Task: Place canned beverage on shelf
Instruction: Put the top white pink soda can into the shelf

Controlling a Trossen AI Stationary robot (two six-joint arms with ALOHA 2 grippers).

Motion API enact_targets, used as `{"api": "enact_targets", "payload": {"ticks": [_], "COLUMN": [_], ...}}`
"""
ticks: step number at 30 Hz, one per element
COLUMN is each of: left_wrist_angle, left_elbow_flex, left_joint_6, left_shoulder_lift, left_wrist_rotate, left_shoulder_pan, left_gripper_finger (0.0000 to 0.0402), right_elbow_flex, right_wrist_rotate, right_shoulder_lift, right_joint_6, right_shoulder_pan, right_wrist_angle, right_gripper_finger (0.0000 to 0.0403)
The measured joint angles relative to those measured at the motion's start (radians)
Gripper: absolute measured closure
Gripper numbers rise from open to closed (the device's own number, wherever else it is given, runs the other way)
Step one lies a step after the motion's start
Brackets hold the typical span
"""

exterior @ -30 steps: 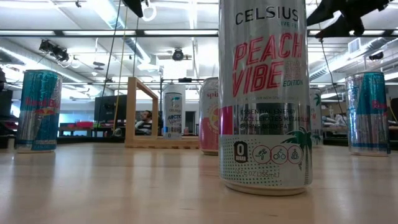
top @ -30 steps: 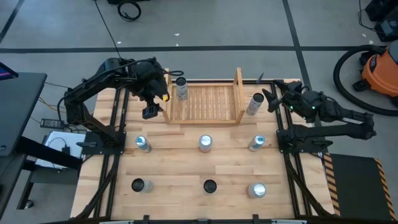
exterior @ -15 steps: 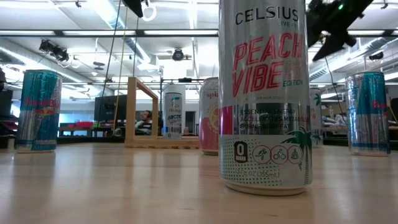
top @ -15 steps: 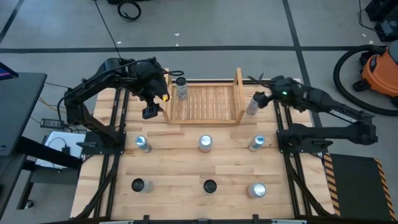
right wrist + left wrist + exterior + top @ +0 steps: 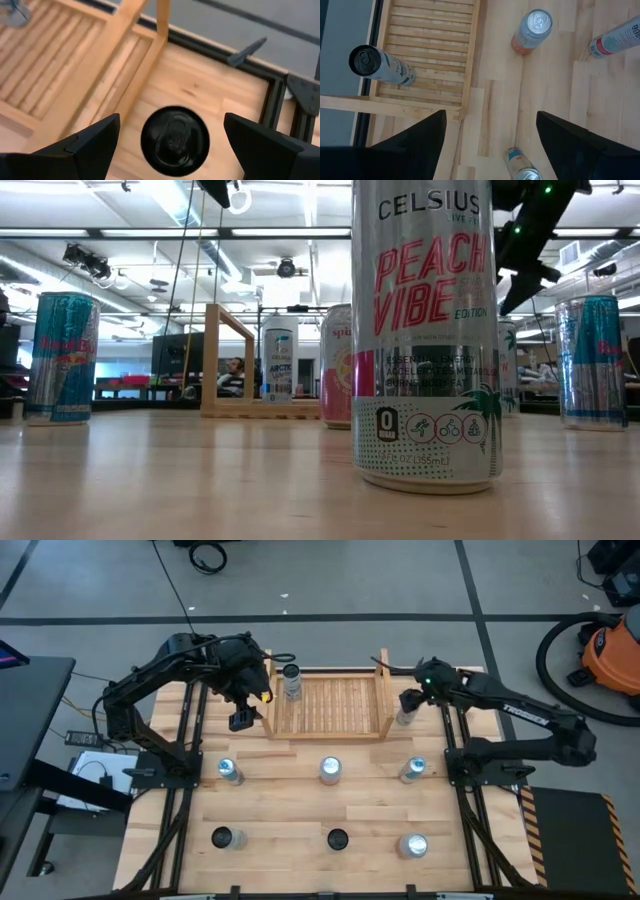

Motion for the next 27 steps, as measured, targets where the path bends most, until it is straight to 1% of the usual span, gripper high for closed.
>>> {"api": "enact_targets", "payload": {"ticks": [6, 9, 23, 27], "left_wrist_angle": [0.000, 0.000, 0.000, 0.000], "left_elbow_flex": [0.000, 0.000, 0.000, 0.000], "left_joint_6": [0.000, 0.000, 0.001, 0.001], "left_shoulder_lift": [0.000, 0.000, 0.000, 0.000], "left_wrist_rotate": [0.000, 0.000, 0.000, 0.000], "left_shoulder_pan": [0.000, 0.000, 0.000, 0.000], "left_gripper_finger": [0.0090, 0.0090, 0.0090, 0.0090], "right_elbow_flex": [0.000, 0.000, 0.000, 0.000], "right_wrist_rotate": [-0.006, -0.022, -0.026, -0.027], "right_shoulder_lift": [0.053, 0.071, 0.172, 0.189], "right_joint_6": [0.037, 0.042, 0.054, 0.038], "right_shoulder_pan": [0.000, 0.000, 0.000, 0.000], "right_wrist_angle": [-0.062, -0.064, -0.076, -0.087], "right_gripper_finger": [0.0036, 0.0036, 0.0037, 0.0054]}}
